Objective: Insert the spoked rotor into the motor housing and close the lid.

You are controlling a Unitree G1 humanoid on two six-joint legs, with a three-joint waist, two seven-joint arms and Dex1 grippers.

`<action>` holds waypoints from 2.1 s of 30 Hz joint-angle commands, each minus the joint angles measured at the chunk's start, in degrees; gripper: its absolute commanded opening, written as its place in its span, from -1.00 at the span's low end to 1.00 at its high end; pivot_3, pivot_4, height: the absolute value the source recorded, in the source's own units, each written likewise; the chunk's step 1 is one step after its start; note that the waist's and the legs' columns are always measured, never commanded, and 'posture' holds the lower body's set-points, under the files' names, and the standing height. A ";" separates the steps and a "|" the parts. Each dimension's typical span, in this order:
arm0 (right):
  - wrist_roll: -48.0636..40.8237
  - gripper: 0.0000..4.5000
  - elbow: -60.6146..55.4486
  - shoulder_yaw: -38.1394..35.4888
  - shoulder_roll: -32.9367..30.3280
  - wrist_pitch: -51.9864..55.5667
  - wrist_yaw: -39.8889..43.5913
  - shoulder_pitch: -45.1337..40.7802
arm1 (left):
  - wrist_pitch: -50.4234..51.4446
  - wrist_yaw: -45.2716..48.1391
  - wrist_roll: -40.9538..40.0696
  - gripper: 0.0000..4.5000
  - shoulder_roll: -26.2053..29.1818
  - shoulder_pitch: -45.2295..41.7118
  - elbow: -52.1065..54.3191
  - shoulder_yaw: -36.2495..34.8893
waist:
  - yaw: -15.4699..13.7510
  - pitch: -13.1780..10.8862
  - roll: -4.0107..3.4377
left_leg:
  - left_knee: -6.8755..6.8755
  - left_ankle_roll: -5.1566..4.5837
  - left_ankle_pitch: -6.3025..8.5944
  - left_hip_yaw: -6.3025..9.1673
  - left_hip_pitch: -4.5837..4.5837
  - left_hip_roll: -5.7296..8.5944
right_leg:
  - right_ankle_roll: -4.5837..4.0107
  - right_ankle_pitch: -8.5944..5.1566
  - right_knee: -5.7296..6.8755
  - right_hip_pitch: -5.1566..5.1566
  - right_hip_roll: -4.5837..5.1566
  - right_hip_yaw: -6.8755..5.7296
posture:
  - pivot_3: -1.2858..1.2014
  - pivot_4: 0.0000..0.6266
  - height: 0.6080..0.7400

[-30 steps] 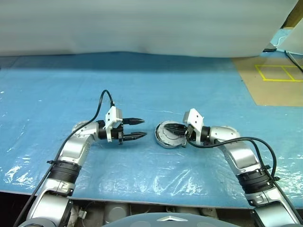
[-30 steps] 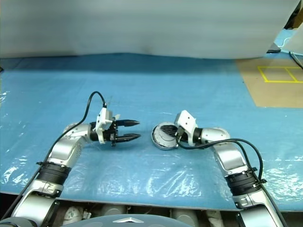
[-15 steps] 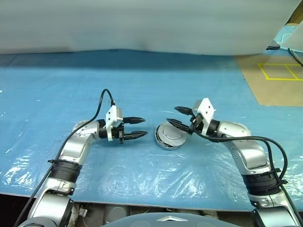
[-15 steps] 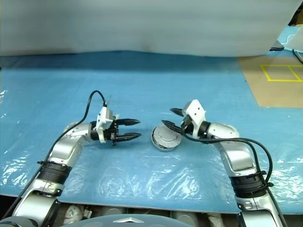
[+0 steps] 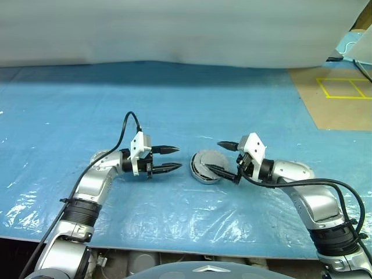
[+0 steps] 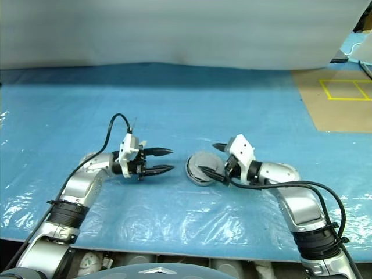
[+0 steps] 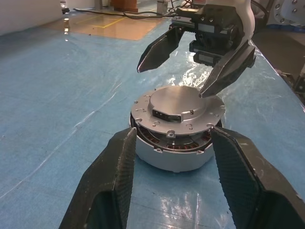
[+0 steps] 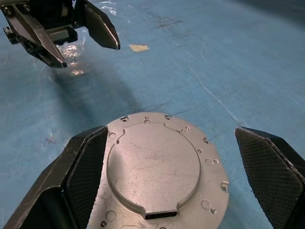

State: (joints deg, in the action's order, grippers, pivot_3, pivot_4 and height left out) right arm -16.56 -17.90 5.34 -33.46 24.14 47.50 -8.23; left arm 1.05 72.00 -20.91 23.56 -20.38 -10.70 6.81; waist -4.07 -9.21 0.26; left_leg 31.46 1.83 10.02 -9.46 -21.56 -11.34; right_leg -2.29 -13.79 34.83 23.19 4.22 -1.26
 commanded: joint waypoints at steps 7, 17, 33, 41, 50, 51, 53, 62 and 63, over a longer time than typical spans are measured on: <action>4.60 0.98 3.87 3.19 -1.26 -5.99 1.55 1.03 | -1.18 -0.20 0.09 0.16 0.17 0.30 0.80 -0.42 | 0.01 0.00 0.00 | 0.00 -0.01 0.00 0.00 0.00 0.00 | 0.00 0.00 0.00 0.00 0.00 0.00 | 0.03 -0.52 1.00; 6.65 0.98 3.86 5.02 -1.17 -8.74 1.52 1.10 | -0.95 -0.44 0.18 0.16 0.53 0.70 1.37 -0.46 | 0.00 0.00 0.00 | 0.07 -0.20 0.11 0.00 0.17 -0.01 | 0.00 0.00 0.04 -0.18 0.00 0.00 | 0.03 -0.52 1.00; 8.79 0.31 7.22 5.90 -0.81 -12.72 0.95 -0.27 | -1.94 0.71 -0.57 0.16 0.26 0.06 1.22 -0.84 | 0.02 0.00 0.00 | 0.10 -0.20 0.13 0.00 0.49 -0.01 | 0.00 0.00 0.05 -0.53 0.00 0.02 | 0.03 -0.52 1.00; 1.92 0.31 3.52 3.05 1.44 -4.37 0.99 -3.20 | -2.89 -0.05 0.22 0.16 -0.08 0.56 1.09 -0.59 | 0.03 0.00 0.00 | 0.09 -0.21 0.13 0.01 0.41 -0.01 | 0.00 0.00 0.05 -0.45 0.00 0.02 | 0.03 -0.52 1.00; -0.01 0.31 3.40 2.43 4.17 1.50 -1.46 -7.36 | -4.80 -0.86 1.19 0.16 0.04 0.02 -0.85 -0.71 | 0.02 0.00 0.00 | 0.08 -0.18 0.11 -0.01 0.30 -0.01 | -0.01 0.01 0.06 -0.32 0.00 0.02 | 0.03 -0.52 1.00; 0.65 0.31 3.67 3.20 4.08 0.97 -1.32 -7.39 | -4.78 -0.92 1.14 0.16 0.02 0.10 -0.81 -0.68 | 0.01 0.00 0.00 | 0.08 -0.17 0.10 -0.01 0.30 -0.01 | -0.01 0.00 0.05 -0.32 0.00 0.02 | 0.03 -0.52 1.00; 1.30 0.31 4.24 4.06 4.51 0.72 -1.48 -7.33 | -4.86 -1.01 1.08 0.16 -0.03 0.30 -0.74 -0.60 | -0.01 0.00 0.00 | 0.07 -0.12 0.07 -0.01 0.27 -0.01 | -0.01 0.00 0.03 -0.31 0.00 0.01 | 0.03 -0.52 1.00; 3.05 0.31 8.67 5.61 7.72 0.32 -2.70 -8.47 | -4.81 -1.37 0.94 0.16 0.13 1.18 -0.21 -0.58 | 0.12 0.00 0.00 | 0.06 0.00 0.01 -0.01 0.19 -0.02 | -0.01 0.00 0.04 -0.20 0.00 0.01 | 0.03 -0.52 1.00; 3.52 0.31 9.63 6.01 8.47 0.07 -3.05 -9.14 | -4.82 -1.38 0.95 0.16 0.11 1.08 -0.32 -0.60 | 0.18 0.00 0.00 | 0.06 0.00 0.01 -0.01 0.20 -0.02 | -0.01 0.00 0.05 -0.20 0.00 0.01 | 0.03 -0.52 1.00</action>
State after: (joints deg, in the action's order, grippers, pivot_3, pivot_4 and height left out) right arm -13.19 -8.36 10.57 -26.06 25.41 44.79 -15.78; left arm -2.74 70.73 -19.68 23.47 -19.28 -12.34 6.73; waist -3.88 -9.21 0.26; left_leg 31.53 1.83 10.03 -9.47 -21.35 -11.37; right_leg -2.30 -13.78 34.90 22.99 4.21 -1.24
